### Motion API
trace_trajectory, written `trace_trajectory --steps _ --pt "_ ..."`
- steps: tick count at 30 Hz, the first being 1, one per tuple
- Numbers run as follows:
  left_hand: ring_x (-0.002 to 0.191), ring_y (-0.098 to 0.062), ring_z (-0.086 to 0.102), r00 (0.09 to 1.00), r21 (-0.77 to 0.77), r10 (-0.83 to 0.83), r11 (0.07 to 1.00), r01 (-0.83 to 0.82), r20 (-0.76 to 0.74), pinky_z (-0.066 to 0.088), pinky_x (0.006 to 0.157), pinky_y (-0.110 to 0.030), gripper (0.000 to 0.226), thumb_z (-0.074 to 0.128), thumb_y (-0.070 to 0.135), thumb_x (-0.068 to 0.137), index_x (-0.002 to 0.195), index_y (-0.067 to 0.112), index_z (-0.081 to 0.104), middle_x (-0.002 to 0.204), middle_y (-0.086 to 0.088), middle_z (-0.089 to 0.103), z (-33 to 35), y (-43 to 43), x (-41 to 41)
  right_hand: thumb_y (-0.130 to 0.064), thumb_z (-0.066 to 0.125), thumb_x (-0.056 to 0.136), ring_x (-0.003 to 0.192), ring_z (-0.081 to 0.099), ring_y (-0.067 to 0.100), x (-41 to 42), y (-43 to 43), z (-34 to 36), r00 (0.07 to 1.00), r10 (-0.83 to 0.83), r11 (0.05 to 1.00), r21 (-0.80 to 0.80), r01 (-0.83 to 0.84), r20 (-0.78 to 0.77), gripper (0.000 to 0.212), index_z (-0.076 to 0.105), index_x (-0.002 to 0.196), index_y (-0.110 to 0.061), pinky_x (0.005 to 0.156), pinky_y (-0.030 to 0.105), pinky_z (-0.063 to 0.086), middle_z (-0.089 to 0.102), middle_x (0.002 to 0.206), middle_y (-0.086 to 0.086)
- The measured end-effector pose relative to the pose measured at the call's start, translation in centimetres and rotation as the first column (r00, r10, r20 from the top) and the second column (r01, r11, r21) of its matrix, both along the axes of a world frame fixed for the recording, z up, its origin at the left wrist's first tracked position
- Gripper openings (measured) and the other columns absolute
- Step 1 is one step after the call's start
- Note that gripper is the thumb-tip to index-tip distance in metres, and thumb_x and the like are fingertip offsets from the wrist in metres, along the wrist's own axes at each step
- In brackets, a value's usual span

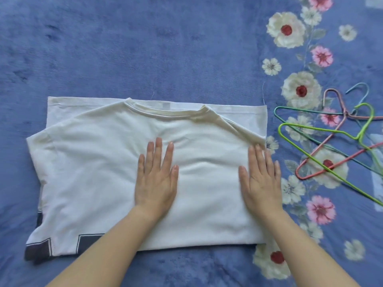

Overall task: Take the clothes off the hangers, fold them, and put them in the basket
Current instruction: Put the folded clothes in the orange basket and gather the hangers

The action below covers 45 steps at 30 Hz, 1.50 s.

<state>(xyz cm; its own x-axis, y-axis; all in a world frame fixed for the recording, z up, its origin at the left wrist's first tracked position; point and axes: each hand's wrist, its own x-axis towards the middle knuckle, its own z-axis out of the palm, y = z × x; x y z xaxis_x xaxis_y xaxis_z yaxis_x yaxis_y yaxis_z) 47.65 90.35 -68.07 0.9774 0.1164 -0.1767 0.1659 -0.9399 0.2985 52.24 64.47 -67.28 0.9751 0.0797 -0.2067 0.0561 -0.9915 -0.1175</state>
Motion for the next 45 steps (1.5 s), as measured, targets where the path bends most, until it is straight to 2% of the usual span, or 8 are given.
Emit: trace_trajectory --steps 4,11,17,22,26,32,39,45 --pt "0.149 -0.025 0.003 0.999 0.007 0.031 1.0 -0.031 -0.013 -0.005 0.118 -0.037 0.061 0.024 0.036 0.099 0.154 0.012 0.014 0.162 -0.013 0.008 0.2 -1.8 0.2 -0.05 0.04 0.087 0.123 0.046 0.029 -0.7 -2.2 1.8 0.951 -0.308 0.905 0.3 0.303 -0.032 0.067 0.045 0.14 -0.009 0.102 0.042 0.034 0.052 0.132 0.012" --pt "0.146 -0.025 0.018 0.935 -0.132 -0.352 0.925 0.356 0.048 0.011 0.117 -0.04 0.069 0.037 0.045 0.092 0.148 0.005 0.036 0.158 -0.014 0.025 0.3 -10.2 -3.3 -0.028 0.072 0.082 0.065 0.054 0.023 3.1 -2.9 3.7 0.64 -0.54 0.291 0.591 0.752 -0.547 0.022 0.064 0.077 -0.008 0.057 0.033 0.046 0.061 0.069 0.008" --pt "0.15 -0.028 0.004 0.869 -0.232 -0.484 0.861 0.452 -0.103 0.009 0.117 -0.042 0.102 0.041 0.053 0.067 0.15 -0.003 0.024 0.16 -0.02 0.014 1.4 -18.4 -8.0 -0.022 0.077 0.077 0.058 0.059 0.02 8.2 -2.0 5.1 0.693 -0.349 0.43 0.549 0.716 -0.631 0.023 0.062 0.085 -0.006 0.056 0.026 0.045 0.061 0.075 0.013" --pt "0.148 -0.036 0.015 0.898 -0.111 -0.413 0.91 0.4 -0.148 0.009 0.119 -0.043 0.077 0.033 0.022 0.08 0.149 -0.008 0.019 0.158 -0.024 0.017 1.2 -19.7 -8.6 -0.023 0.08 0.072 0.053 0.032 0.017 10.1 -0.2 5.5 0.738 -0.398 0.547 0.505 0.668 -0.545 0.043 0.04 0.059 -0.018 0.052 0.029 0.024 0.034 0.058 0.002" --pt "0.144 -0.028 0.03 0.916 -0.374 -0.395 0.862 0.343 -0.07 0.024 0.116 -0.039 0.07 0.03 0.018 0.079 0.146 -0.002 0.035 0.155 -0.016 0.033 2.6 -18.4 -7.7 -0.009 0.075 0.071 0.054 0.037 0.018 11.3 1.0 6.8 0.743 -0.405 0.596 0.463 0.656 -0.532 0.029 0.048 0.062 -0.014 0.05 0.027 0.027 0.042 0.061 0.004" --pt "0.117 0.002 0.054 0.943 -0.895 -0.211 0.421 -0.149 -0.257 0.04 0.099 -0.016 0.063 0.036 -0.004 0.086 0.138 0.027 0.055 0.13 0.01 0.063 8.6 -10.5 -5.5 -0.001 0.062 0.073 0.038 0.045 0.016 11.9 6.6 10.9 0.746 -0.326 0.578 0.501 0.644 -0.581 0.016 0.052 0.066 -0.011 0.039 0.018 0.035 0.049 0.058 0.007" --pt "0.076 0.008 0.058 0.885 -0.881 0.071 0.083 -0.465 -0.46 0.044 0.07 -0.01 0.04 0.058 -0.007 0.086 0.094 0.029 0.075 0.078 0.02 0.068 12.9 1.2 -9.7 0.0 0.059 0.073 0.045 0.057 0.021 10.5 18.7 14.4 0.765 -0.101 0.487 0.639 0.595 -0.636 0.016 0.049 0.083 -0.008 0.046 0.025 0.049 0.058 0.062 0.015" --pt "0.092 -0.007 0.065 0.759 -0.828 0.386 -0.022 -0.561 -0.525 0.05 0.083 -0.02 0.041 0.067 0.008 0.07 0.104 0.029 0.073 0.098 -0.001 0.074 12.4 11.0 -14.6 0.003 0.057 0.079 0.071 0.06 0.03 8.1 31.7 13.8 0.8 -0.027 0.495 0.688 0.531 -0.599 0.016 0.047 0.086 -0.007 0.046 0.03 0.054 0.049 0.086 0.012"
